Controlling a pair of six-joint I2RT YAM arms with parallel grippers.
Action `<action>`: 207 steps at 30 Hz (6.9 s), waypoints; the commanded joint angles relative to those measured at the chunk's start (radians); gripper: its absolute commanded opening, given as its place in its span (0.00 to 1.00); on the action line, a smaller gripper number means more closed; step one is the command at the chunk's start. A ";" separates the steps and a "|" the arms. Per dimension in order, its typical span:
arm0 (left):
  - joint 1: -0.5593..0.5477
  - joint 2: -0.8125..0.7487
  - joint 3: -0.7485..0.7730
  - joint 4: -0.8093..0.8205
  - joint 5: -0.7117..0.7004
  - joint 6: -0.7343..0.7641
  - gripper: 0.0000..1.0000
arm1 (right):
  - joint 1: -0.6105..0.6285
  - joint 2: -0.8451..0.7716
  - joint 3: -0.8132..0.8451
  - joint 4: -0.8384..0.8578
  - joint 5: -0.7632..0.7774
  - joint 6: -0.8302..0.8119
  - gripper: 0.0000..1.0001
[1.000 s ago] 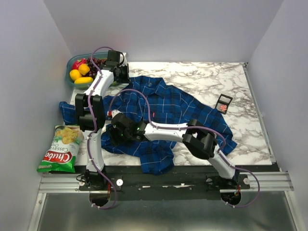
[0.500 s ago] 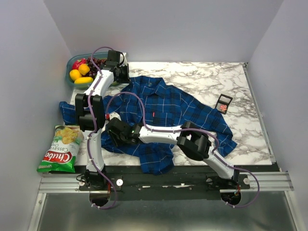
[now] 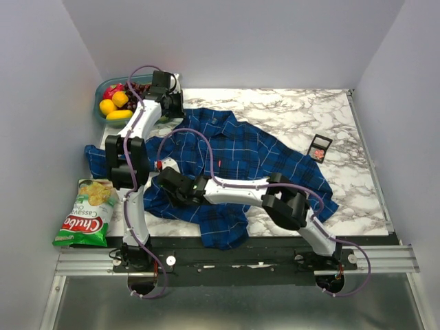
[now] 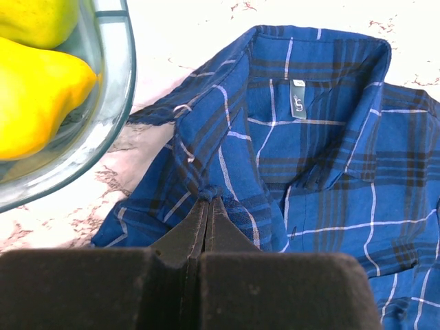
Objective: Pin the brooch onto the clothing
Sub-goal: Flatten out the crumpled clothing at the center of the board.
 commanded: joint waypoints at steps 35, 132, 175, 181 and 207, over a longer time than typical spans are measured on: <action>-0.146 0.066 0.449 -0.145 -0.496 0.265 0.00 | 0.191 -0.535 -0.617 0.376 -0.344 0.152 0.01; -0.082 -0.537 -0.675 0.133 -0.178 -0.156 0.95 | -0.614 -0.511 -0.384 -0.020 -0.260 0.034 0.80; 0.004 -1.172 -1.393 0.326 -0.102 -0.494 0.04 | -0.531 -0.319 -0.280 -0.009 -0.224 0.074 0.80; 0.005 -1.238 -1.449 0.274 -0.077 -0.489 0.04 | -0.531 -0.218 -0.142 -0.018 -0.177 0.102 0.79; 0.047 -1.522 -1.496 0.179 -0.052 -0.684 0.00 | -0.619 0.094 0.258 -0.198 -0.140 0.194 0.21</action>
